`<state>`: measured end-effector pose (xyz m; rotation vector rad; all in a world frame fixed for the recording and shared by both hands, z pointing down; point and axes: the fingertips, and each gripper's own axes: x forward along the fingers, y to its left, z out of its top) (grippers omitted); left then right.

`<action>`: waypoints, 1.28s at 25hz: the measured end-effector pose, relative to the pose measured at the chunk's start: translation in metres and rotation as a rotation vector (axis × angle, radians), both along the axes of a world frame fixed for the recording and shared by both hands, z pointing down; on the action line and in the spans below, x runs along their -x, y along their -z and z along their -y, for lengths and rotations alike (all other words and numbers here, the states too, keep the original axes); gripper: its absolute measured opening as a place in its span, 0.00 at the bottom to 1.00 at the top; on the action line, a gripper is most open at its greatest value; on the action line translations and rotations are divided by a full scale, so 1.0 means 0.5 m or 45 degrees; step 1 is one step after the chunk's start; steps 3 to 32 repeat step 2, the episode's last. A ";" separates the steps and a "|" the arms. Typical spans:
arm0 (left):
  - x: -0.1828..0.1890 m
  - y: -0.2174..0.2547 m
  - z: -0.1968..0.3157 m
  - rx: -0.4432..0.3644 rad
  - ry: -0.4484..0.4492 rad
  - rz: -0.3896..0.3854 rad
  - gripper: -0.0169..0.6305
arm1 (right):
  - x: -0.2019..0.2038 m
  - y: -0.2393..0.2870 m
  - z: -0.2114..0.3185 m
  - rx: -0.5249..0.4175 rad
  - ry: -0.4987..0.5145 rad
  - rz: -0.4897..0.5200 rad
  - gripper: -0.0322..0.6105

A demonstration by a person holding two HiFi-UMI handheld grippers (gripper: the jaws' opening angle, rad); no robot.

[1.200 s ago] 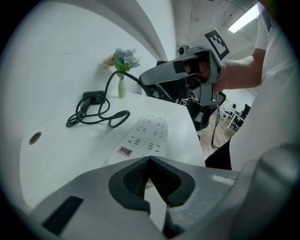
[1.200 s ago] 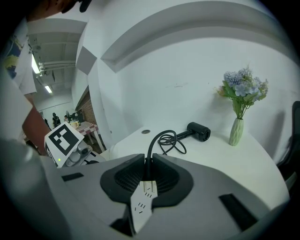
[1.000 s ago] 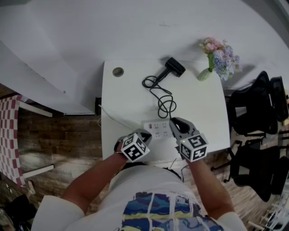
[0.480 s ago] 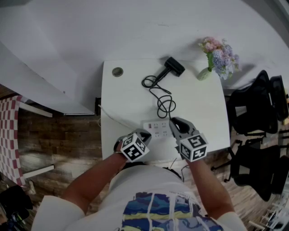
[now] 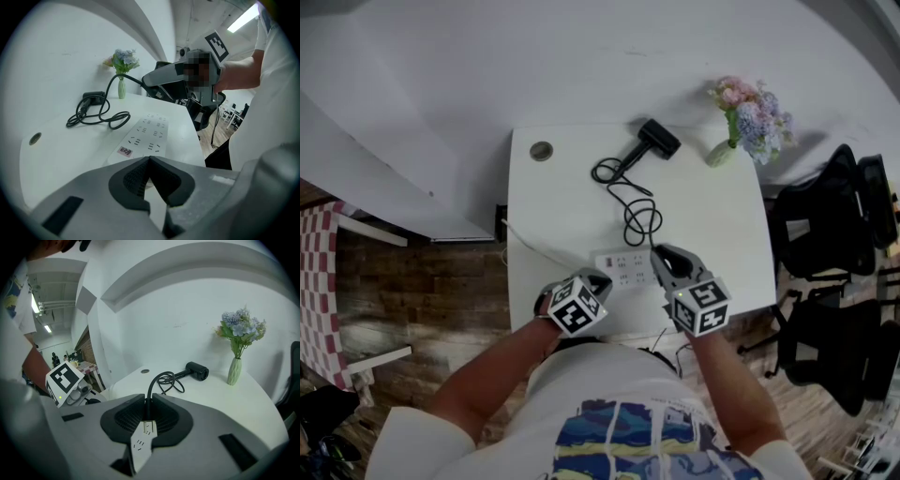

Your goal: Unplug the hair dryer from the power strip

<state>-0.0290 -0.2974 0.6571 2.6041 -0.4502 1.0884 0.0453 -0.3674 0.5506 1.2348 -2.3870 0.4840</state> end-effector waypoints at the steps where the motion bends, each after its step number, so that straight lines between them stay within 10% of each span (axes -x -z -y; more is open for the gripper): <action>1: 0.000 0.000 -0.001 0.001 0.002 -0.002 0.03 | -0.001 -0.001 -0.001 0.001 0.000 -0.001 0.12; 32: 0.001 -0.001 -0.002 0.002 0.003 -0.005 0.03 | -0.001 -0.001 -0.002 0.001 0.000 -0.002 0.12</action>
